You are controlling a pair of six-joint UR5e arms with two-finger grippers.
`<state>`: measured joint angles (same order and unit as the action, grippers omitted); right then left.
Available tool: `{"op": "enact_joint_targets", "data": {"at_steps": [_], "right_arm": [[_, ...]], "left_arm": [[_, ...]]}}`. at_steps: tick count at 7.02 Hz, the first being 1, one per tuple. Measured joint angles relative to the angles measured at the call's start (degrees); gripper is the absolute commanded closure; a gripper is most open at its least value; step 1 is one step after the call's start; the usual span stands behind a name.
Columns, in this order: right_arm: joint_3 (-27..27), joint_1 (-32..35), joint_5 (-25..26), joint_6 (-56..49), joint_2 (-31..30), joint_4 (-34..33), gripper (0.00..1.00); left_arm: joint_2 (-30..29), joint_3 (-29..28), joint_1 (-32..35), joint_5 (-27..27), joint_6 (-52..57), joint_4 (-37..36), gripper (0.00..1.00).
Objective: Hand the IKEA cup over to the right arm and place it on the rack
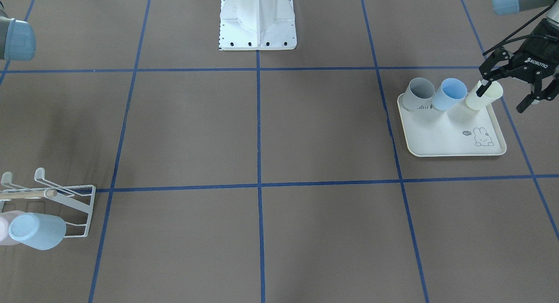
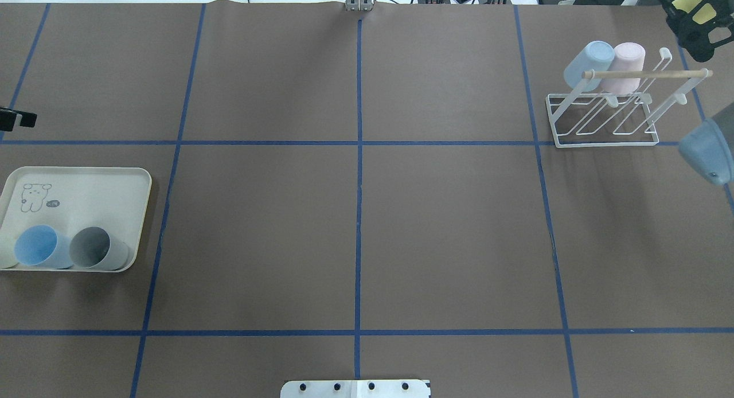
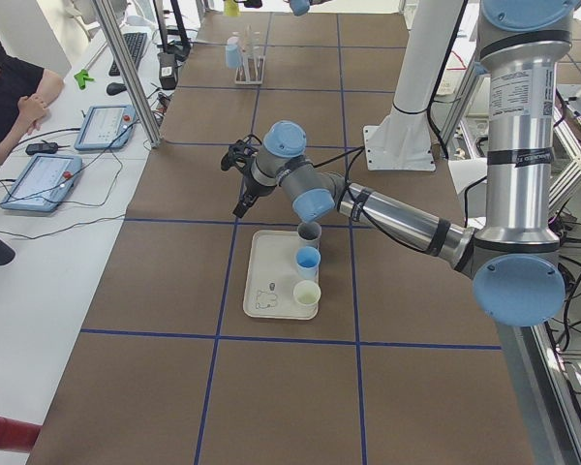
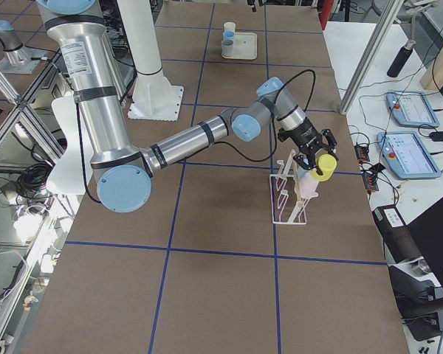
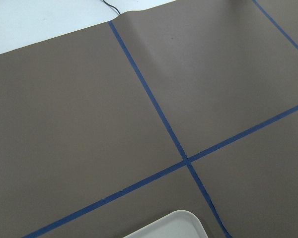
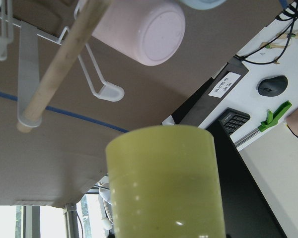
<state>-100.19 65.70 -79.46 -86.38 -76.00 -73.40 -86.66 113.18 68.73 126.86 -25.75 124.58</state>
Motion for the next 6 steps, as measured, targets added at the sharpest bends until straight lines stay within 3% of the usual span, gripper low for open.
{"op": "enact_joint_targets", "data": {"at_steps": [3, 6], "right_arm": [[4.25, -0.27, 0.19, -1.15, 0.27, 1.76, 0.71], [10.24, -1.25, 0.47, -0.85, 0.46, 8.89, 0.70]], "left_arm": [[0.00, -0.05, 0.00, -0.03, -0.01, 0.10, 0.00], [0.00, 0.00, 0.00, -0.11, -0.03, 0.13, 0.00]]}}
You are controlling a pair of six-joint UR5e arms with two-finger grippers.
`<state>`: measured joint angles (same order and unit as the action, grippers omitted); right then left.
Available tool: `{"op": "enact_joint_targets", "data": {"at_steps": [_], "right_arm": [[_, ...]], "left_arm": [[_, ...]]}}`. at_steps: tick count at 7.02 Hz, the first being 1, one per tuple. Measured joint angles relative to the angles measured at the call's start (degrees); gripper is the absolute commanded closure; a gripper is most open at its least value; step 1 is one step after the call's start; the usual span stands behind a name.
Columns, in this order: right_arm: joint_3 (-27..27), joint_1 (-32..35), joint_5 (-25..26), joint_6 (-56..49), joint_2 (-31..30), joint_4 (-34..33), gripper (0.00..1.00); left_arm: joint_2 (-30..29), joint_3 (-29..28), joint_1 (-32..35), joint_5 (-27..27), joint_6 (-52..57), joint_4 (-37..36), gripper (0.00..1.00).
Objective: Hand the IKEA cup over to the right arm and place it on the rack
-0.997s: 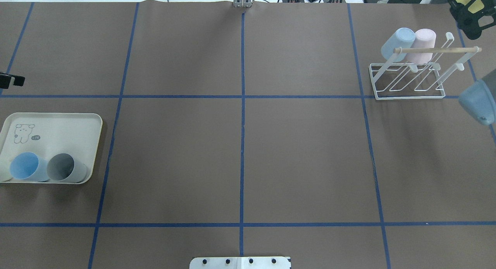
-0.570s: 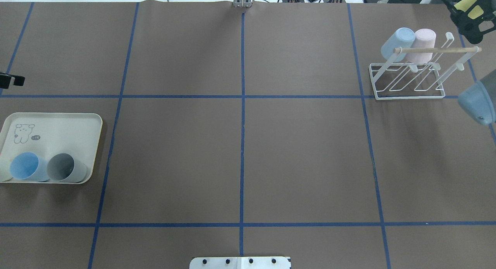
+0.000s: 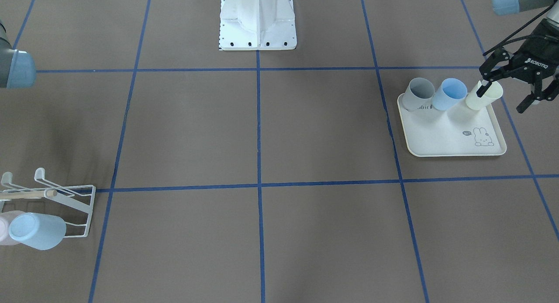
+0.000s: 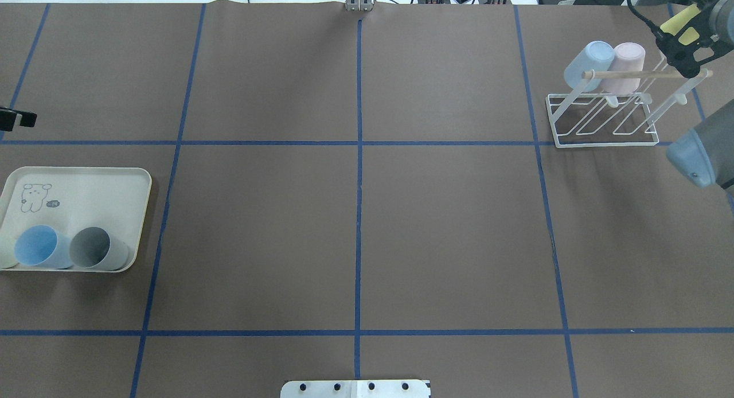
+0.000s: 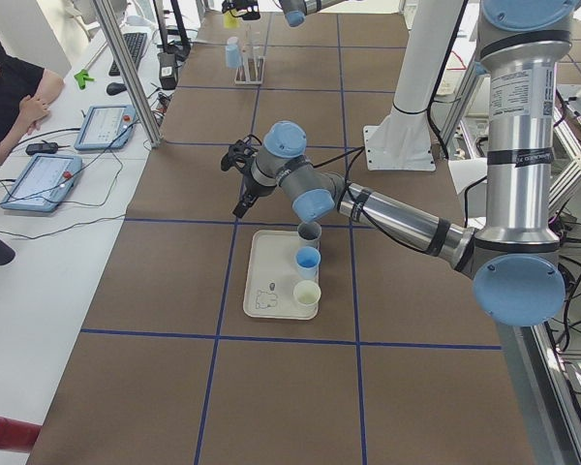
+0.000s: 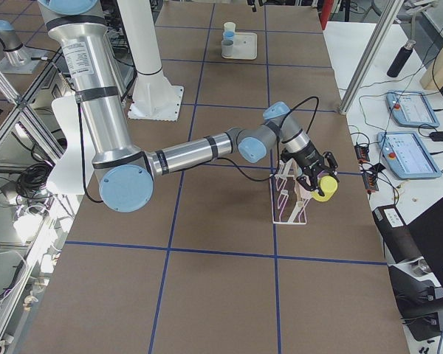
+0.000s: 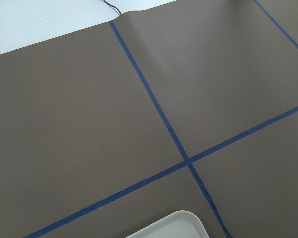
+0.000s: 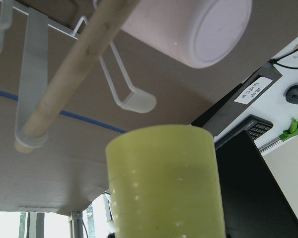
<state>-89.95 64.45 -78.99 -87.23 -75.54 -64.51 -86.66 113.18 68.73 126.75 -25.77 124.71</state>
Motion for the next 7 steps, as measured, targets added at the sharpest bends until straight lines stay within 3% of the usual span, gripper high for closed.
{"op": "enact_joint_targets", "data": {"at_steps": [7], "right_arm": [[1.07, -3.27, 4.57, 0.66, -1.16, 0.96, 0.67]], "left_arm": [[0.00, -0.12, 0.00, -0.21, 0.02, 0.00, 0.00]]}}
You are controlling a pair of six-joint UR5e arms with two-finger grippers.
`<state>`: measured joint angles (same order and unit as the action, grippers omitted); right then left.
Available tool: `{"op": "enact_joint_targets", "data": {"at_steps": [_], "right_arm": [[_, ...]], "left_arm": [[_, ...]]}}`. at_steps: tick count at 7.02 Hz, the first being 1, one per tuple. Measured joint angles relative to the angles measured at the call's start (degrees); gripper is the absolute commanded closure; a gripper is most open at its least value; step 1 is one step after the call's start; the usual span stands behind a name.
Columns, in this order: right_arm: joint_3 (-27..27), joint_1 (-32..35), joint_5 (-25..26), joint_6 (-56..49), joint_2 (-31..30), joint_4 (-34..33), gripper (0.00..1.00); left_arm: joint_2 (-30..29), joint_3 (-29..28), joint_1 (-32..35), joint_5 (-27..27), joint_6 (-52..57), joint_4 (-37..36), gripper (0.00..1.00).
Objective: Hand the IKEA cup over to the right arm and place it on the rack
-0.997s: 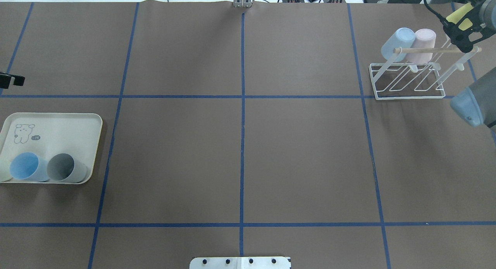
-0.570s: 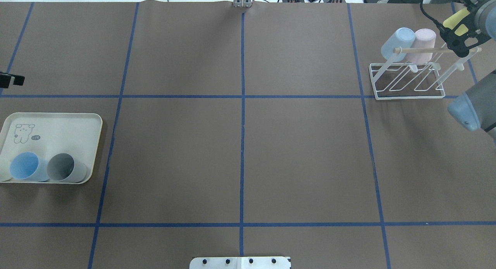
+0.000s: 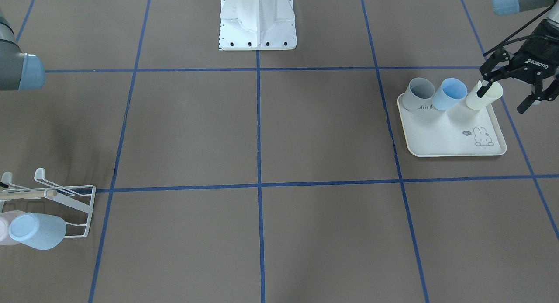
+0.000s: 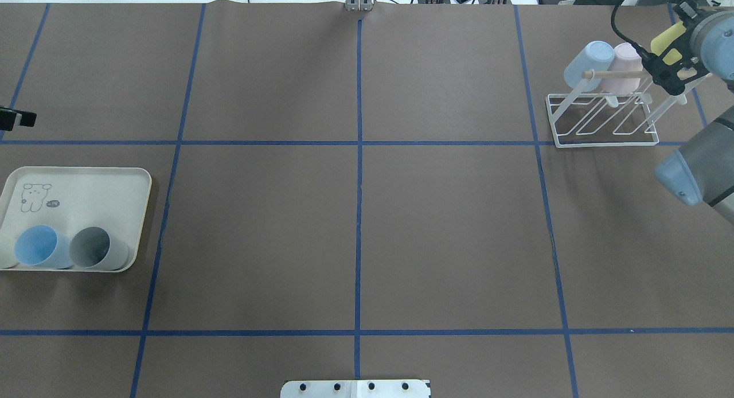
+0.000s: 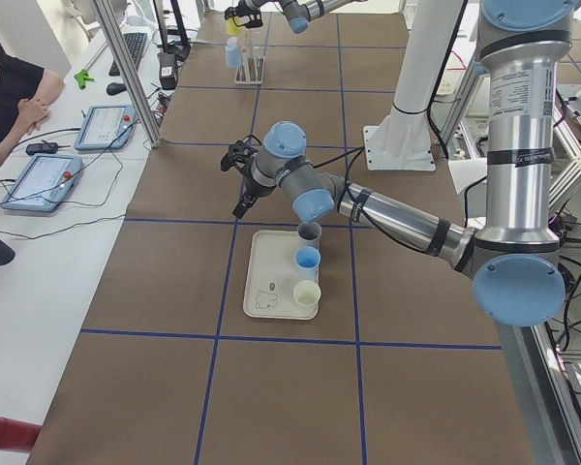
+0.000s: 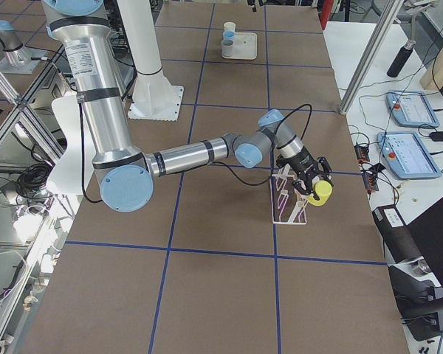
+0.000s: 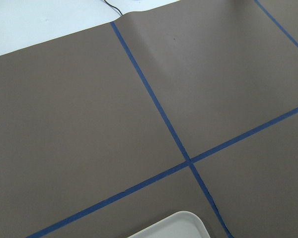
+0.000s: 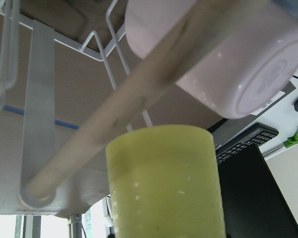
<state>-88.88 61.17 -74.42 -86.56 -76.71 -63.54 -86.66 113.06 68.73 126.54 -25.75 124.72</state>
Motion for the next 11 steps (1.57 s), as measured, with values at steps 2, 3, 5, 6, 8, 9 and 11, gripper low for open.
{"op": "enact_joint_targets", "data": {"at_steps": [2, 3, 5, 6, 8, 9, 11], "right_arm": [[0.49, -0.53, 0.77, -0.01, -0.02, 0.00, 0.50], [0.59, -0.87, 1.16, -0.06, -0.02, 0.00, 0.44], [0.63, -1.37, 2.06, -0.10, -0.02, 0.00, 0.28], [0.64, -1.47, 2.25, -0.24, -0.02, 0.00, 0.20], [0.63, -1.52, 2.34, -0.44, 0.03, 0.06, 0.12], [0.57, -1.55, 2.39, -0.48, 0.08, 0.08, 0.02], [0.50, -1.55, 2.50, -0.37, 0.27, 0.09, 0.02]], "left_arm": [[0.00, -0.02, 0.00, -0.05, -0.06, 0.00, 0.00], [0.00, -0.03, 0.00, -0.06, -0.08, 0.00, 0.00], [0.00, -0.03, 0.00, -0.06, -0.09, 0.00, 0.00], [0.00, -0.06, 0.00, -0.06, -0.09, 0.00, 0.00], [-0.01, -0.13, 0.00, -0.07, -0.09, 0.00, 0.00], [-0.05, -0.17, 0.00, -0.06, -0.09, 0.00, 0.00], [-0.08, -0.20, 0.00, -0.06, -0.09, 0.00, 0.00]]}}
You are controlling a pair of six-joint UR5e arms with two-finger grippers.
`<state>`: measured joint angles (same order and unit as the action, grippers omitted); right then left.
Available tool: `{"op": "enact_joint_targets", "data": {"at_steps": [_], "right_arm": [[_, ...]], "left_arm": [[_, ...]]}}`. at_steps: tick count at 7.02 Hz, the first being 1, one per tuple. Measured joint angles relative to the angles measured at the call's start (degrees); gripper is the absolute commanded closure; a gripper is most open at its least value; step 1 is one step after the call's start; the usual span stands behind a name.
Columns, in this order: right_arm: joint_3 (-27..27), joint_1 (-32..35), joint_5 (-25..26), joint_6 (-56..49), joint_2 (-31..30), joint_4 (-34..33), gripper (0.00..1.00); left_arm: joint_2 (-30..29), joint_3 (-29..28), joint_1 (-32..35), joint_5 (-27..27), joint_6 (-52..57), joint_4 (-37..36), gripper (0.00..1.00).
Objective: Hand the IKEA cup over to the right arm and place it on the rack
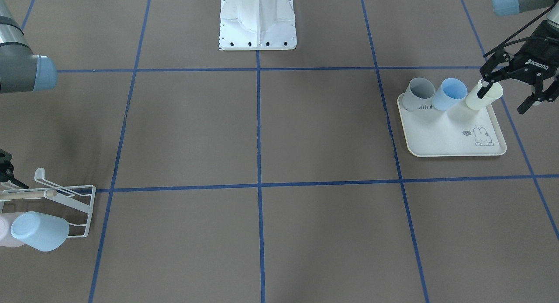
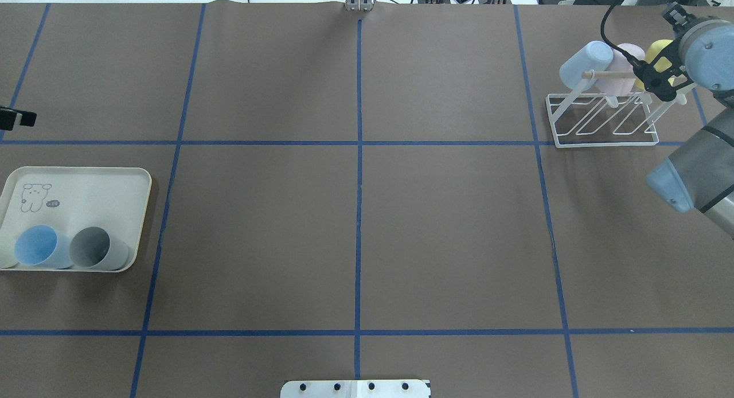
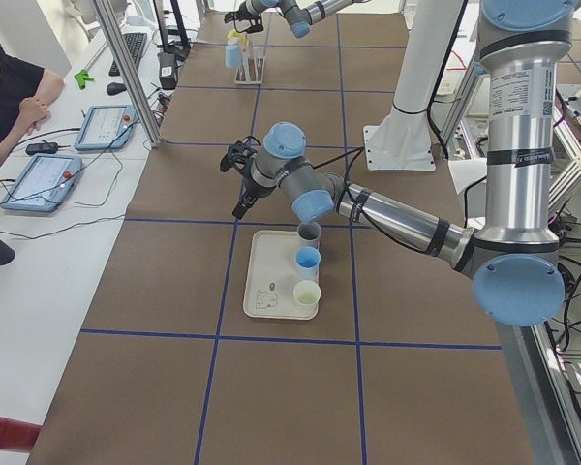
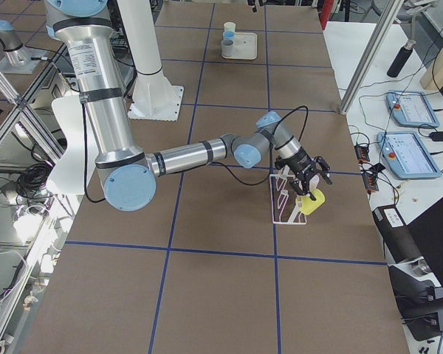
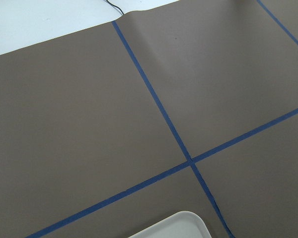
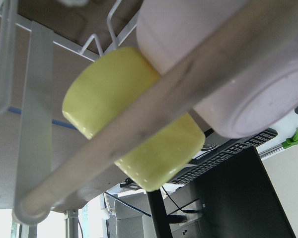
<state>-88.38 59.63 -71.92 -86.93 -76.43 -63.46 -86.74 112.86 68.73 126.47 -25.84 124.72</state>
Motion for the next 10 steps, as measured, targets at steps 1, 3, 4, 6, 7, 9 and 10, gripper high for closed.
{"op": "enact_joint_targets", "data": {"at_steps": [1, 3, 4, 6, 7, 9, 10], "right_arm": [[-0.21, 0.00, 0.02, 0.12, 0.16, 0.00, 0.02], [-3.21, 0.12, -0.17, 0.15, 0.52, -0.11, 0.02], [-6.30, 0.27, -0.38, 0.75, 0.59, -0.33, 0.02], [-13.06, 0.45, -3.53, 7.66, 0.07, -0.84, 0.02], [-15.77, 0.47, -6.90, 14.29, -0.56, -1.00, 0.02], [-19.15, 0.38, -16.53, 33.54, -2.07, -1.07, 0.01], [-20.62, 0.20, -22.98, 45.58, -2.48, -0.94, 0.01]], "left_arm": [[0.00, 0.00, 0.00, 0.00, 0.00, 0.00, 0.00], [-0.01, 0.00, 0.00, 0.00, 0.06, 0.00, 0.00], [-0.01, 0.00, 0.00, 0.00, 0.08, 0.00, 0.00], [0.05, 0.01, 0.00, -0.02, -0.01, 0.00, 0.00], [0.07, 0.08, 0.02, -0.15, -0.21, -0.02, 0.00], [0.14, 0.08, 0.13, -0.51, -0.39, -0.08, 0.00], [0.81, 0.15, 0.17, -1.12, -0.38, -0.04, 0.00]]}}
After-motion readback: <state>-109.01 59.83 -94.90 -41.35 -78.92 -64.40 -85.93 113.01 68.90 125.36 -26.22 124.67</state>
